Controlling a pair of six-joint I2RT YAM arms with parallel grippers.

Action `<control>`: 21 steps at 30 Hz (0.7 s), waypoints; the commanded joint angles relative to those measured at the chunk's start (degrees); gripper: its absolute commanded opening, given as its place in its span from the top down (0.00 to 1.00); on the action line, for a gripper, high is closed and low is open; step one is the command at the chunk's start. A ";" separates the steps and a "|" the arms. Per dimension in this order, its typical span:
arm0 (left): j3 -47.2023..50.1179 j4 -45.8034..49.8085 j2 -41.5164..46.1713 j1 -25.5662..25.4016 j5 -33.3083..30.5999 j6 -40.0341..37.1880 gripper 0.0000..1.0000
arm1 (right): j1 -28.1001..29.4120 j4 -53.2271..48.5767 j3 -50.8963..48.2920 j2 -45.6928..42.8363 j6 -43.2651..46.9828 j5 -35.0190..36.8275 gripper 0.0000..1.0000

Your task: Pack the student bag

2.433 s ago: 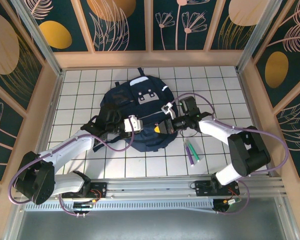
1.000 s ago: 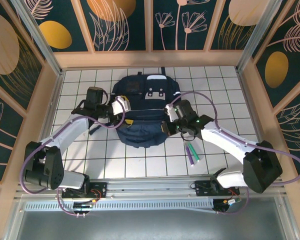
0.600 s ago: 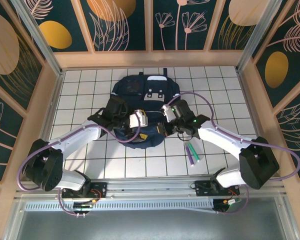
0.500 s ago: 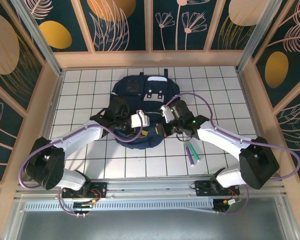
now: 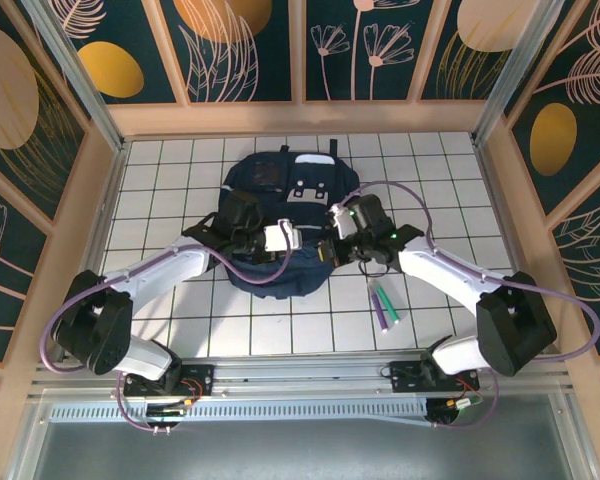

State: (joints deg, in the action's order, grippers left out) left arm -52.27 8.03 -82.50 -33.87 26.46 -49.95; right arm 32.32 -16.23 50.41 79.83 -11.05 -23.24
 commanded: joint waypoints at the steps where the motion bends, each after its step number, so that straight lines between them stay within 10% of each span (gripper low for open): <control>1: 2.31 8.53 6.04 0.05 7.29 -7.26 1.00 | -8.58 -1.59 -0.80 0.58 1.12 5.58 1.00; 9: 5.36 11.27 10.55 1.84 4.50 -11.41 1.00 | -12.24 -1.71 1.56 3.89 5.55 6.90 1.00; 12: 8.36 7.30 14.61 9.79 4.89 -11.31 1.00 | -12.05 -1.84 0.63 3.38 5.13 6.36 1.00; 18: 9.81 0.76 17.66 14.04 10.99 -7.77 0.07 | -4.22 -0.77 -1.67 -0.02 7.46 1.12 1.00; 21: 6.62 4.18 15.02 10.51 14.78 -4.76 0.01 | -1.30 1.80 -2.56 -1.01 5.35 -1.37 1.00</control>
State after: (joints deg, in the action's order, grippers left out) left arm -43.07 10.50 -65.93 -20.60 35.27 -57.06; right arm 28.38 -16.49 48.71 81.38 -5.21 -23.31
